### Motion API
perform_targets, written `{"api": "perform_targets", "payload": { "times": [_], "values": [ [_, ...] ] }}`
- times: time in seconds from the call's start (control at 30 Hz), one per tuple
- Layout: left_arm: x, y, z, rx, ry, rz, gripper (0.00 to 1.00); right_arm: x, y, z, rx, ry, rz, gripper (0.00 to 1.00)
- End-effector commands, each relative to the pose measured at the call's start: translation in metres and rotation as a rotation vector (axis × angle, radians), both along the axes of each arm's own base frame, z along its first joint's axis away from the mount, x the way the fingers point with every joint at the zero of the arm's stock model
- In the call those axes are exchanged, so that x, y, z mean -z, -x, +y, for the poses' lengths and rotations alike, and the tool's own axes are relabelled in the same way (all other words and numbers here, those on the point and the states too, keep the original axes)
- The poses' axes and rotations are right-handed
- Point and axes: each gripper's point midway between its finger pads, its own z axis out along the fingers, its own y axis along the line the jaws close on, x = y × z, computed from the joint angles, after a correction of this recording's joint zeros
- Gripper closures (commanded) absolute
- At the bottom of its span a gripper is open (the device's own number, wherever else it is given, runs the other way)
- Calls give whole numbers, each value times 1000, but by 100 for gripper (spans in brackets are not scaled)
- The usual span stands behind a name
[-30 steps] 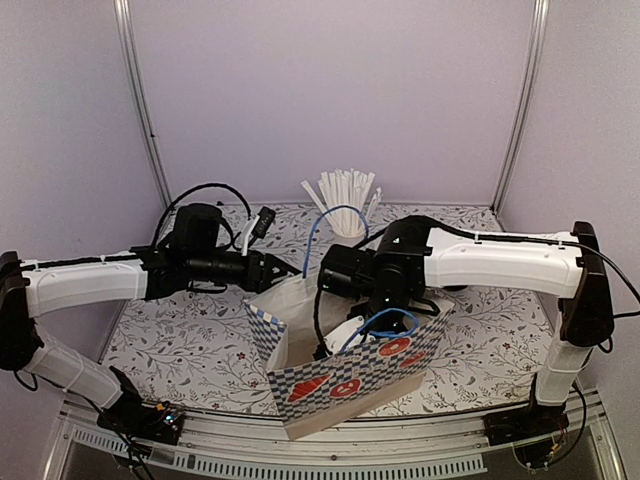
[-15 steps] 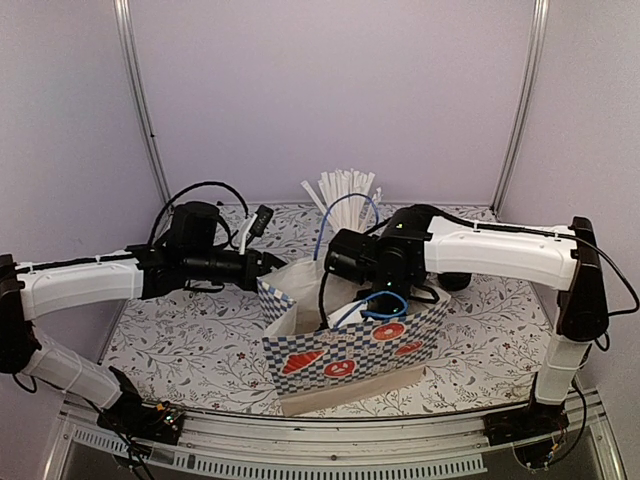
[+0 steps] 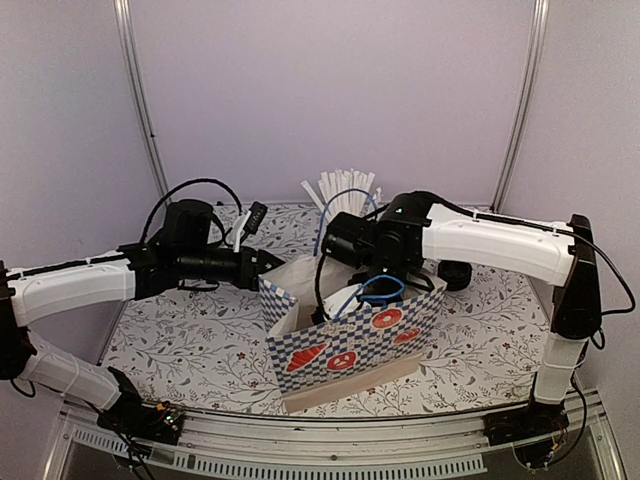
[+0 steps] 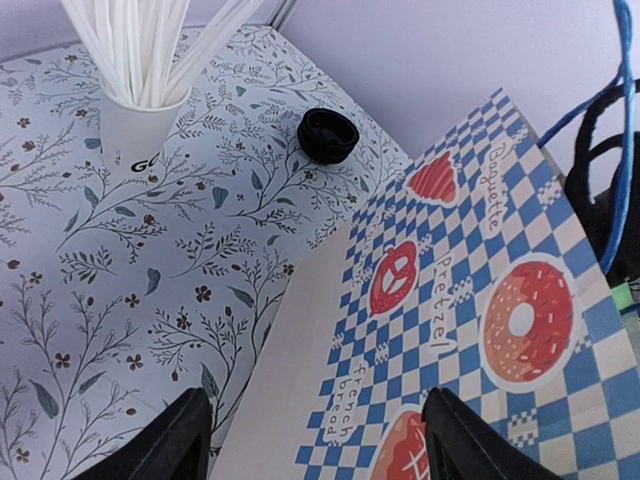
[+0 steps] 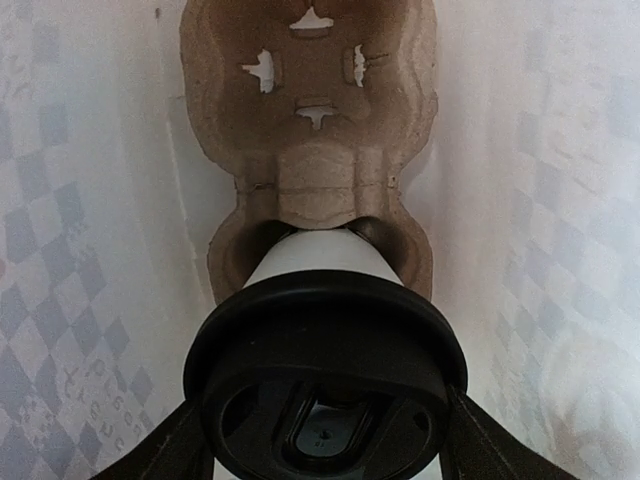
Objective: Pack the takeout coffee
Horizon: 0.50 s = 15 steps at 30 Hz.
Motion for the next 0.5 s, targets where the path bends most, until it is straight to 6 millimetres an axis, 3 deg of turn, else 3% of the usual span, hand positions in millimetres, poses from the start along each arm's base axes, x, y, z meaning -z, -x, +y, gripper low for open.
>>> {"api": "perform_targets", "payload": {
  "times": [0.0,0.23,0.37,0.47],
  "values": [
    [-11,-3,7,-15,-12,-25,25,-22,-7,1,-8,-33,-31,17],
    [-28,-4,15,-22,-76,-78,24,-40,2,-2,-13,-68,-11,12],
    [-52,-4,26,-42,-123,-133,23,-63,7,1,-21,-133,-16,11],
    [-82,-1,32,-43,-124,-177,23,-78,7,-1,-26,-167,-39,10]
  ]
}}
